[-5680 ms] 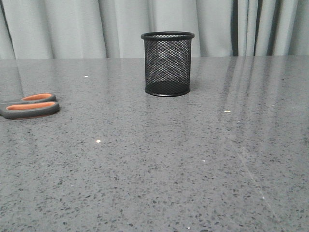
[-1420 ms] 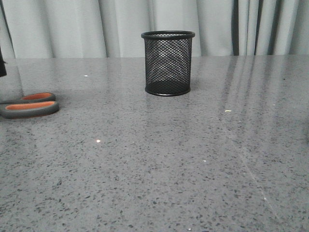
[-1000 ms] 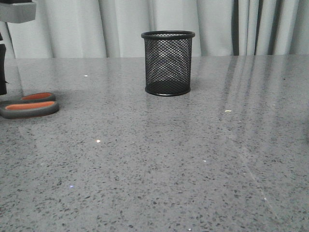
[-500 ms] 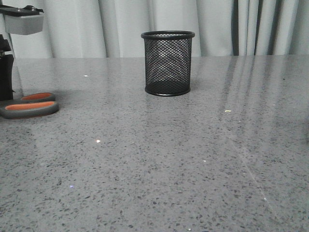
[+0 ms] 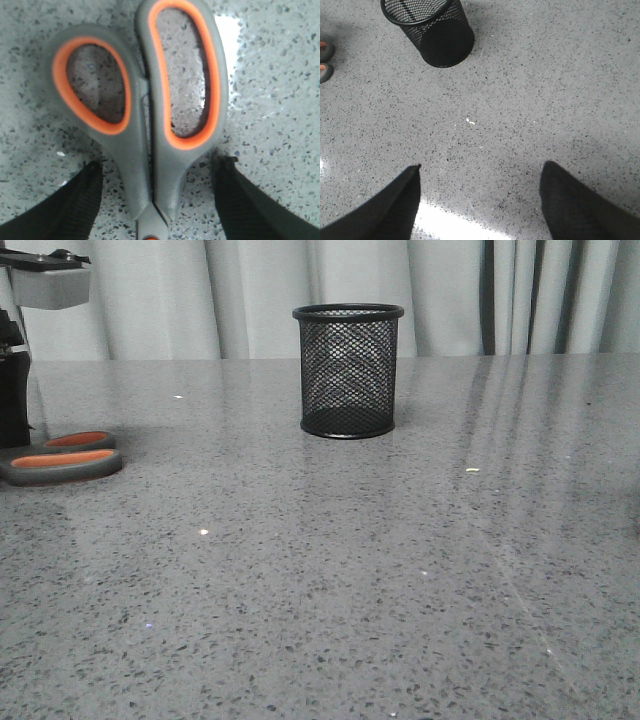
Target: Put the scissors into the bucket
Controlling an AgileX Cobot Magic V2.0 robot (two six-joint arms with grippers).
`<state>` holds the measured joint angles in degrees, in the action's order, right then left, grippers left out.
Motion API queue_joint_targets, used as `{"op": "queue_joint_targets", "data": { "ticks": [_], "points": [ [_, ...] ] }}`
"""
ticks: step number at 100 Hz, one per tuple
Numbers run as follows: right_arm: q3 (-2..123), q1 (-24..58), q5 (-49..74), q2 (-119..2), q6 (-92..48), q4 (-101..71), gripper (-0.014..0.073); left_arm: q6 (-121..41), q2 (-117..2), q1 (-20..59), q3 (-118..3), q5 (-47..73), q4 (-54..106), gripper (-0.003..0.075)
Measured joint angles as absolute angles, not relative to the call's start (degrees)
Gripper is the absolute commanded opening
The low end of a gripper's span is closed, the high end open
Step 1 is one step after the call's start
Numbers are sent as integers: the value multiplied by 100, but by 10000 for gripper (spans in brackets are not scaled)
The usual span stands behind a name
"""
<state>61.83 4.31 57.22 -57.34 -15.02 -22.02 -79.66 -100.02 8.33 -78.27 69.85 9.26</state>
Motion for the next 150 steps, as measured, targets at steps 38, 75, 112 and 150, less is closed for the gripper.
{"op": "queue_joint_targets", "data": {
  "ticks": [38,75,112,150],
  "points": [
    [6183,431,5722,-5734,-1502,-2202,456,-7966,-10014,833,-7848,6964,1002,39],
    [6183,431,5722,-5734,-1502,-2202,456,-7966,-10014,833,-7873,6964,1002,-7],
    [6183,431,5702,-5734,-1506,-2202,456,-7781,-9703,833,-8570,7010,1002,-7],
    [6183,431,5343,-5734,-1827,-2866,456,-7514,-8867,892,-9255,7134,1058,-8]
  ]
}}
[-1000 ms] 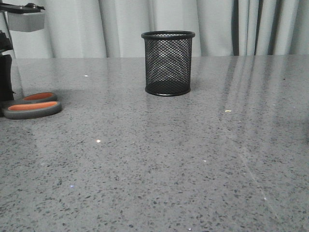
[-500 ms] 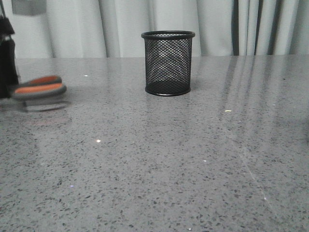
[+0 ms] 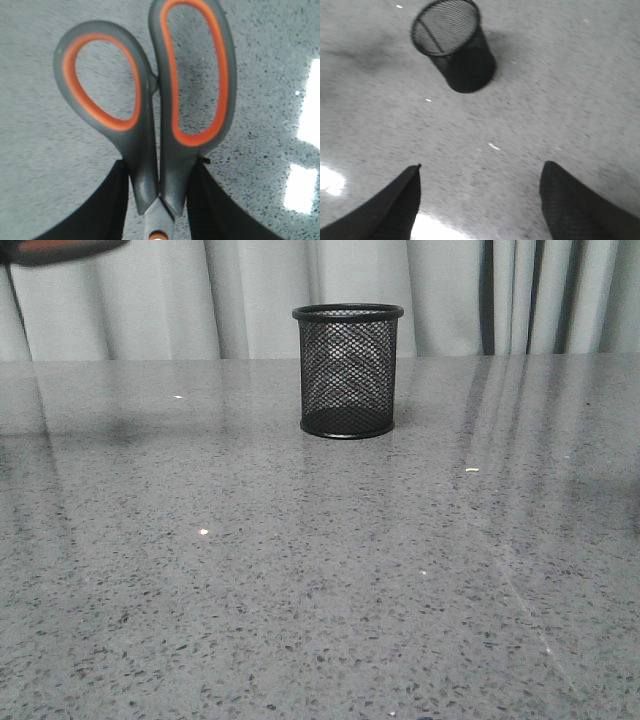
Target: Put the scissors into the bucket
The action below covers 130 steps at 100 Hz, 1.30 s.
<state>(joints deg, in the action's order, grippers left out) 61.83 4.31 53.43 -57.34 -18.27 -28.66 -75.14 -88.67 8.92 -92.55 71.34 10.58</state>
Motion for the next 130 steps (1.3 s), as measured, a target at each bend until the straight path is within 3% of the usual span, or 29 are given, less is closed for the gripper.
{"op": "queue_joint_targets", "data": {
  "ticks": [23,77,130],
  "points": [
    [6183,431,5188,-5734,-2606,-4302,456,-7264,-8625,1453,-9646,7195,1047,-8],
    [6183,431,5413,-5734,-3295,-5877,456,-6592,-8612,3679,-10148,7073,749,-8],
    [6183,431,5536,-5734,-3639,-6562,456,-6255,-8610,4541,-10148,6538,701,-8]
  ]
}}
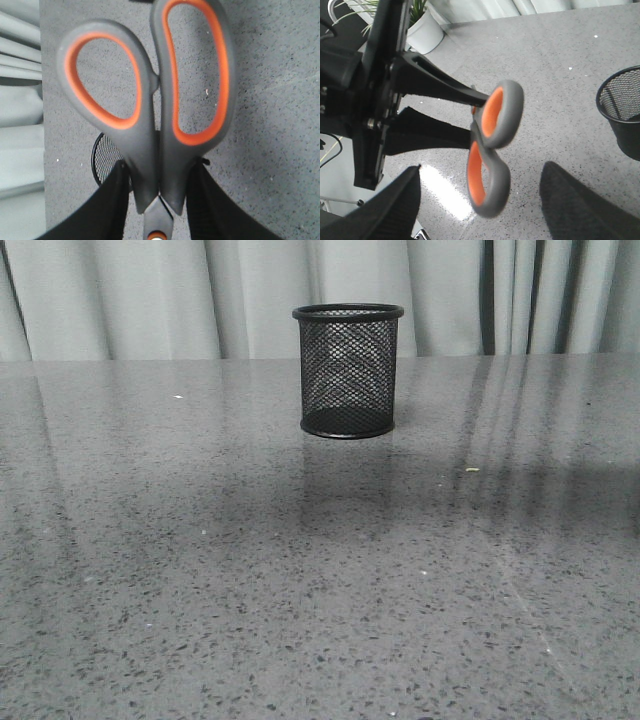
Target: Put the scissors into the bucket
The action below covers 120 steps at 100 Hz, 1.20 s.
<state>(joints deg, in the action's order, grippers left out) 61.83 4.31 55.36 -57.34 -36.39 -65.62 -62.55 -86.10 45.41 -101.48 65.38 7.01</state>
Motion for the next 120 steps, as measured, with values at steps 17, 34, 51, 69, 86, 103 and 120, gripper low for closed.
{"op": "queue_joint_targets", "data": {
  "ticks": [17,34,51,69,86,103,120],
  "points": [
    [6183,431,5524,-5734,-3664,-6595,456,-6207,-8610,4700,-10148,6370,701,-8],
    [6183,431,5524,-5826,-3702,-6663,456,-6201,-8610,4836,-10148,6291,697,-8],
    [6183,431,5524,-5935,-3702,-6768,362,-6193,-8610,4865,-10148,6268,697,-8],
    [6183,431,5558,-5970,-3755,-6768,96,-6180,-8610,4865,-10148,6124,783,-6],
    [6183,431,5592,-5970,-3742,-6840,-73,-6180,-8610,4865,-10148,6034,899,88],
    [6183,431,5592,-5970,-3735,-6853,-73,-6201,-8610,4865,-10148,6021,922,411],
    [6183,431,5592,-5984,-3796,-6816,-73,-6137,-8587,4865,-10148,5958,1063,566]
  ]
}}
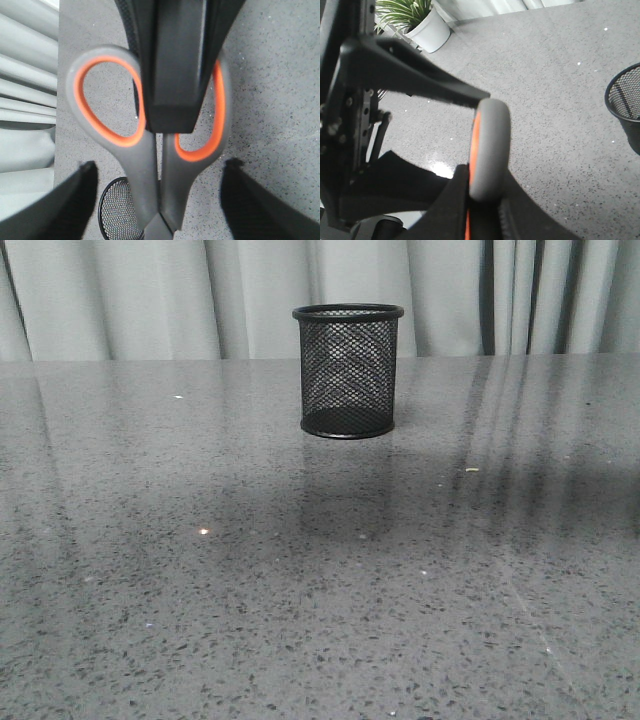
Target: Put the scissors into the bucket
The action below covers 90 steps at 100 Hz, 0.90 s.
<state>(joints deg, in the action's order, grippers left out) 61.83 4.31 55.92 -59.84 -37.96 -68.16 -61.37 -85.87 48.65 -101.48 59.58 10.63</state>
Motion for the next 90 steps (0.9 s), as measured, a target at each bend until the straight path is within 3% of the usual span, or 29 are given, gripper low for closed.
{"op": "queue_joint_targets", "data": {
  "ticks": [37,62,90],
  "points": [
    [6542,431,5404,-5984,-3963,-6007,-44,-4685,-8187,4514,-10148,6260,-196,462],
    [7358,431,5358,-6317,-3346,-4817,-44,-4227,-7652,3227,-10156,6442,215,462],
    [8808,431,6140,-7494,-2533,-3637,-44,-4180,-7247,1746,-10161,6548,1156,462]
  ]
}}
